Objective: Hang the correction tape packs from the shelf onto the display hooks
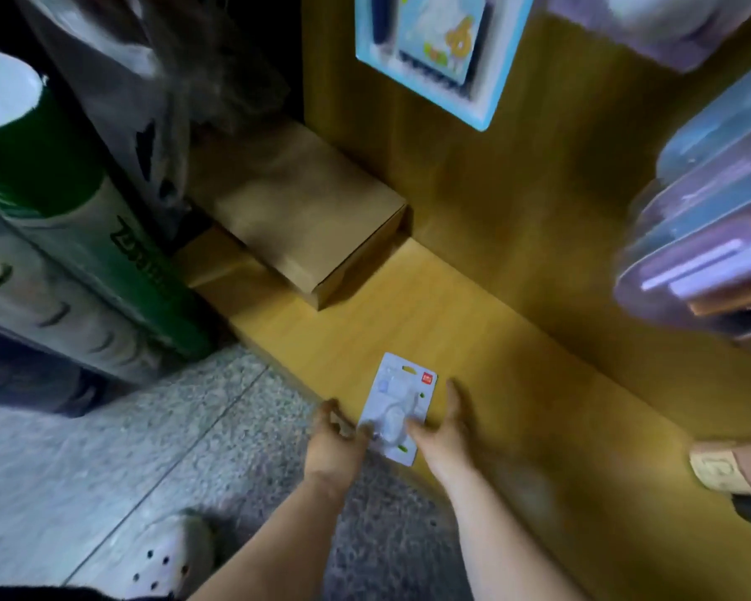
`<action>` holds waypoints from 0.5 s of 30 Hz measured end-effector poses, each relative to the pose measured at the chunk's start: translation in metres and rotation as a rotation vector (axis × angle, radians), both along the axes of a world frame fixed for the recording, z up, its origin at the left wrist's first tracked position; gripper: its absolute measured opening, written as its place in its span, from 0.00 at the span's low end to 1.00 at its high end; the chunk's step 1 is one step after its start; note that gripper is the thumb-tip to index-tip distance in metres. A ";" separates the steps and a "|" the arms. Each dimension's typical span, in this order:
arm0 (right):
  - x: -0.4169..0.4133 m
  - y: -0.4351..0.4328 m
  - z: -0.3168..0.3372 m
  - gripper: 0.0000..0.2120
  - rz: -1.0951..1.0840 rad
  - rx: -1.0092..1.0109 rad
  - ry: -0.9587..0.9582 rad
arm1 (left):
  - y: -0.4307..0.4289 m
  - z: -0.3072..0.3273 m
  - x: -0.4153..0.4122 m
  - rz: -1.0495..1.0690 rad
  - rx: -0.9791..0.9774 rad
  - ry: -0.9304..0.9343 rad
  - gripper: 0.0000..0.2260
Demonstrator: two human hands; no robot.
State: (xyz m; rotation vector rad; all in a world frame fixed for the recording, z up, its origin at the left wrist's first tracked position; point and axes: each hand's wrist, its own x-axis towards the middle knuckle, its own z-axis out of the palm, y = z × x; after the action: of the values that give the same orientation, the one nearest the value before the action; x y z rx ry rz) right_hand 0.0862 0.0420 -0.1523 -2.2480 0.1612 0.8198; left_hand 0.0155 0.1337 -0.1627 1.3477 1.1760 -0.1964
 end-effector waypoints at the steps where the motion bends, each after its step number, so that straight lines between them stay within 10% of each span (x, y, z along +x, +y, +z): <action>1: 0.001 0.001 -0.003 0.37 0.071 -0.043 -0.042 | -0.002 -0.005 0.001 0.027 -0.032 -0.023 0.27; 10: -0.005 0.009 -0.009 0.29 0.478 -0.395 -0.176 | -0.008 -0.019 -0.008 0.198 -0.282 -0.066 0.10; 15: -0.010 0.016 0.001 0.21 0.304 -0.113 -0.036 | -0.003 0.000 -0.026 0.222 -0.276 -0.118 0.03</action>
State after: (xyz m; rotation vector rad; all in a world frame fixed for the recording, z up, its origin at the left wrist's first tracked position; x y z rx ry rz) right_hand 0.0762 0.0583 -0.1516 -2.4277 -0.1599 0.9475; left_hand -0.0101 0.1302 -0.1623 0.9675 1.1429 -0.1132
